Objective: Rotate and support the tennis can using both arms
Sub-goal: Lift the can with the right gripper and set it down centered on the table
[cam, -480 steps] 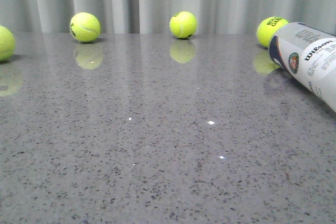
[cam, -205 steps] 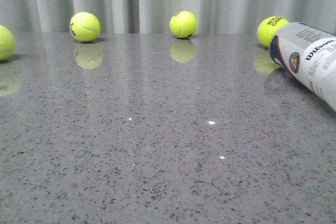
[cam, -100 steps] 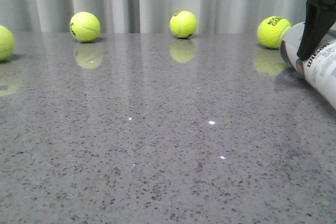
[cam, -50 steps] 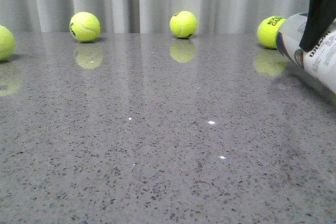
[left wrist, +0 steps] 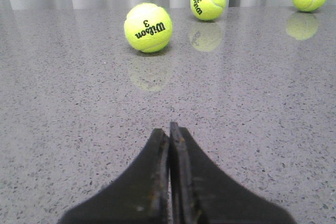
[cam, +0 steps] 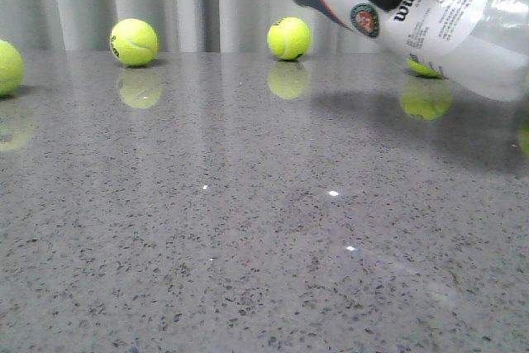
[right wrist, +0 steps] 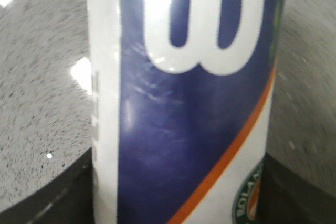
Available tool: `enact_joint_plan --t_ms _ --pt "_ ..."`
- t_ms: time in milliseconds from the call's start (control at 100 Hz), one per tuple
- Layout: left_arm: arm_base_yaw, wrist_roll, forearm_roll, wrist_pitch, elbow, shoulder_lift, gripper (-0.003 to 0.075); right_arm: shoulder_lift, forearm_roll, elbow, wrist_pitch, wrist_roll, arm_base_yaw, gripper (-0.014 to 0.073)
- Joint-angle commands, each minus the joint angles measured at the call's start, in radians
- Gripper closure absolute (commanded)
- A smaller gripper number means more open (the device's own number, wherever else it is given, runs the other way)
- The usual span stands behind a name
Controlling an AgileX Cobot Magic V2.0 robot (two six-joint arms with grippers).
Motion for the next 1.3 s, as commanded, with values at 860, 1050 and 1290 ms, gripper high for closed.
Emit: enact_joint_plan --t_ms 860,1050,1290 --pt "0.003 -0.002 -0.008 -0.070 0.049 -0.038 0.0741 0.123 0.020 -0.039 0.057 -0.619 0.145 0.0355" --pt "0.003 -0.002 -0.008 -0.070 0.049 -0.038 0.0741 0.153 0.020 -0.039 0.051 -0.619 0.145 0.0350" --pt "0.003 -0.002 -0.008 -0.070 0.049 -0.038 0.0741 0.161 0.020 -0.039 0.054 -0.615 0.145 0.0023"
